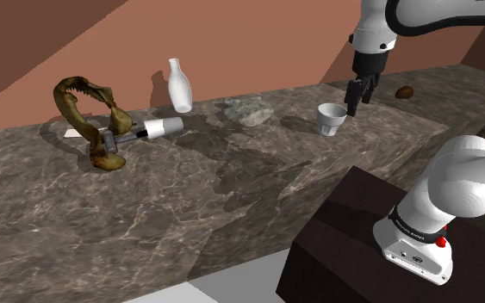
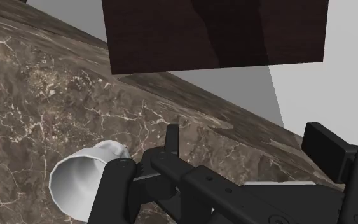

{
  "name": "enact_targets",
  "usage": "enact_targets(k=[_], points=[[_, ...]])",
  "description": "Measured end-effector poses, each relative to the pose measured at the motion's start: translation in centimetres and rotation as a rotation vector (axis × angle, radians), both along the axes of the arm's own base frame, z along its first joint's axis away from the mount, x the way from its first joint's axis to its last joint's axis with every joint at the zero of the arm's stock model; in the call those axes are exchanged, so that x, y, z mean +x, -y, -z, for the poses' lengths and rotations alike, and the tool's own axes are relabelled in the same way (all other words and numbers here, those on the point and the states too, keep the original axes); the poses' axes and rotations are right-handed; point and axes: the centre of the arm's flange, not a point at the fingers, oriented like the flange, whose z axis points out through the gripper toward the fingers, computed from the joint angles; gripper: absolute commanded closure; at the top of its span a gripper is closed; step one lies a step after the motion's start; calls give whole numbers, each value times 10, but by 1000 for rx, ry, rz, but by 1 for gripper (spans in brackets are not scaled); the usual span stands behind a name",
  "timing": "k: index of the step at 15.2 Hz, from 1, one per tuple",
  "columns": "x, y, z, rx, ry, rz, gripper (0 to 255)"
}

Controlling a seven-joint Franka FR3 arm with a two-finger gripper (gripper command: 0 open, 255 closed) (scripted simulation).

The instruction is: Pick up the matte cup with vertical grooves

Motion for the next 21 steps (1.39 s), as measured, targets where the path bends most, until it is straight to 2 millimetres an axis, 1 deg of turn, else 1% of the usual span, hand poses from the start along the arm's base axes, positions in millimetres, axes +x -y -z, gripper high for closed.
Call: enact_targets(k=[1,3,7,10,12,14,17,20,21], points=[[0,0,0,0,0,0,0],[12,6,10,-9,-5,-4,0],[41,33,40,-34,-18,-18,0],[62,54,56,-56,-28,-29,0],[76,67,75,-69,-35,-37,0],[94,80,87,-84,-41,-44,0],[115,105,111,-105,-52,-56,0],[140,127,135,-126,-62,-68,0],[143,128,140,-130,-64,-69,0]])
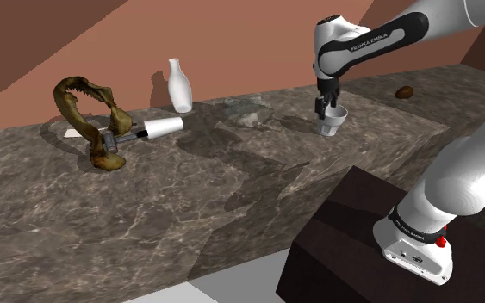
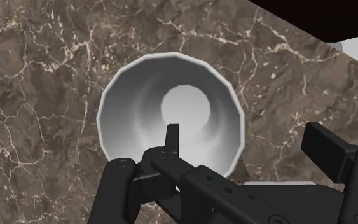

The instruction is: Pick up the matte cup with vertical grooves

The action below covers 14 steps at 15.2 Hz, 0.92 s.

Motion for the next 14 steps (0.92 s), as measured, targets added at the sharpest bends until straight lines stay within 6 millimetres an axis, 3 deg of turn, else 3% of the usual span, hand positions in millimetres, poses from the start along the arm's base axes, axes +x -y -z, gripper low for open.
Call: enact_targets(k=[8,9,14], points=[[5,4,40,-4,-2,-3,0],[6,4,41,-4,-2,-3,255],[6,4,42,-4,-1,-3,255]])
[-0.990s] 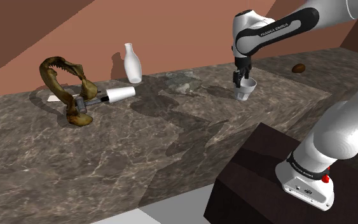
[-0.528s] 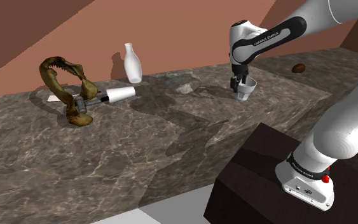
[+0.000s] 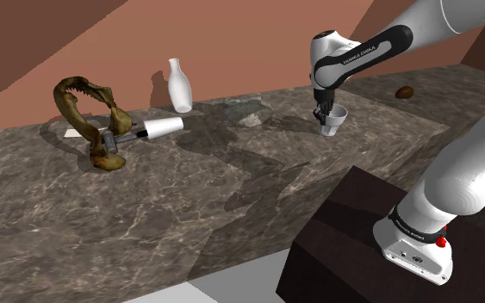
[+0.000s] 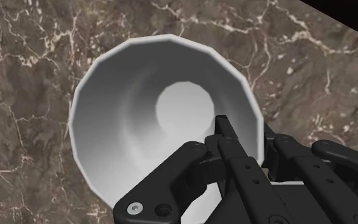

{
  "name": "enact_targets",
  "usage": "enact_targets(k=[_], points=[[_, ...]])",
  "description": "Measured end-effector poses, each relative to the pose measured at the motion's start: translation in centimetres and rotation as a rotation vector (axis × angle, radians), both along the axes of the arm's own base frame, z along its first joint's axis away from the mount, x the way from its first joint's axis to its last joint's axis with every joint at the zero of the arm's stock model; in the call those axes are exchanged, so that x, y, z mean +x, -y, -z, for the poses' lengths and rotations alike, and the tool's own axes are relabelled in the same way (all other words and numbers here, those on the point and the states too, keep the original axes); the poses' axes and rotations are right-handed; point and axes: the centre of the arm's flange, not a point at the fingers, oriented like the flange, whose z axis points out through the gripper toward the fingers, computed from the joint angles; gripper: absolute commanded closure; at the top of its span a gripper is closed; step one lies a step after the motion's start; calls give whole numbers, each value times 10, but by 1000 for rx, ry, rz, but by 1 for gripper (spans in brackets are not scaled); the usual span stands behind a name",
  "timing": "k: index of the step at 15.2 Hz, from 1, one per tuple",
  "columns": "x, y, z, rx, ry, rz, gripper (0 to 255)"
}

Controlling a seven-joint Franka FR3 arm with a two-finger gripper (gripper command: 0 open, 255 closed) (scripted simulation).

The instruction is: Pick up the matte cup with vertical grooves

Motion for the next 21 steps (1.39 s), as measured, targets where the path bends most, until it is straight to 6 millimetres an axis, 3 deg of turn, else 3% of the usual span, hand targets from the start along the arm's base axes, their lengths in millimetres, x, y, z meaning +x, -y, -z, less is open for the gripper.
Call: enact_targets(k=[6,21], points=[[0,0,-2,0,0,0,255],[-1,0,-77,0,-1,0,255]])
